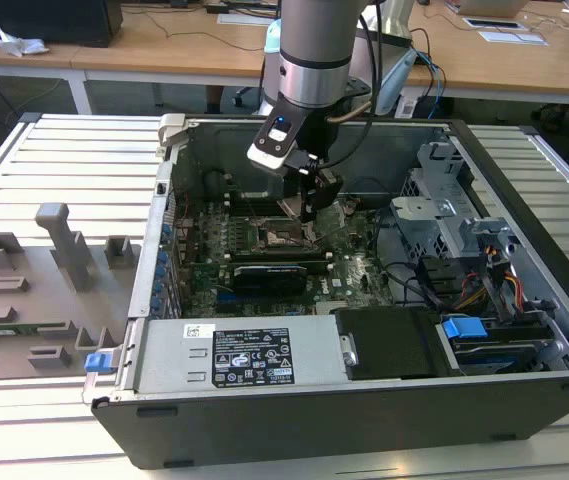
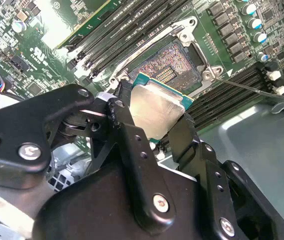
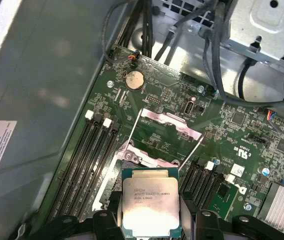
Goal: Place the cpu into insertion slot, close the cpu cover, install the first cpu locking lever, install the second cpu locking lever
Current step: 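Place the cpu into insertion slot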
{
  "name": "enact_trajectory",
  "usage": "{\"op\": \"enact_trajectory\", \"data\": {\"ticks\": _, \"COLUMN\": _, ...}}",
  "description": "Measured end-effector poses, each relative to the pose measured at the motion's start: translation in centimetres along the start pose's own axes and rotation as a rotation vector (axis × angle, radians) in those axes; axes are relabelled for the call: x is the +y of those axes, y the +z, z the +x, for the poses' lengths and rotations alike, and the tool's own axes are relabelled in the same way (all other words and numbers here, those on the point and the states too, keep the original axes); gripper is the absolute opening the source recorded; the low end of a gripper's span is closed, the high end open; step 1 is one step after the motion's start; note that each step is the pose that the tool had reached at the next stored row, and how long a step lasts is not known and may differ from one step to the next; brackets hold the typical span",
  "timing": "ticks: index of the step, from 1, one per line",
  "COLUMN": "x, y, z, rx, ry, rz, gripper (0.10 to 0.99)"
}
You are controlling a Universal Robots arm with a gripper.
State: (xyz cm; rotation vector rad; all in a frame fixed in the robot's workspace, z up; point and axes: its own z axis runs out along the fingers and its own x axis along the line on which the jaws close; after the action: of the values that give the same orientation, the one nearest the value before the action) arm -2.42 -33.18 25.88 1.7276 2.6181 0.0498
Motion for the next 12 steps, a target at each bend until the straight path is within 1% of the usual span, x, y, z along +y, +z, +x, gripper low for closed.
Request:
{"op": "enact_trajectory", "data": {"ticks": 10, "x": 0.0, "y": 0.0, "z": 0.0, "rx": -0.0027, "ry": 0.09, "rz": -0.001, "gripper": 0.541}}
{"op": "enact_trajectory", "data": {"ticks": 12, "x": 0.0, "y": 0.0, "z": 0.0, "rx": -0.0038, "ry": 0.125, "rz": -0.002, "gripper": 0.541}}
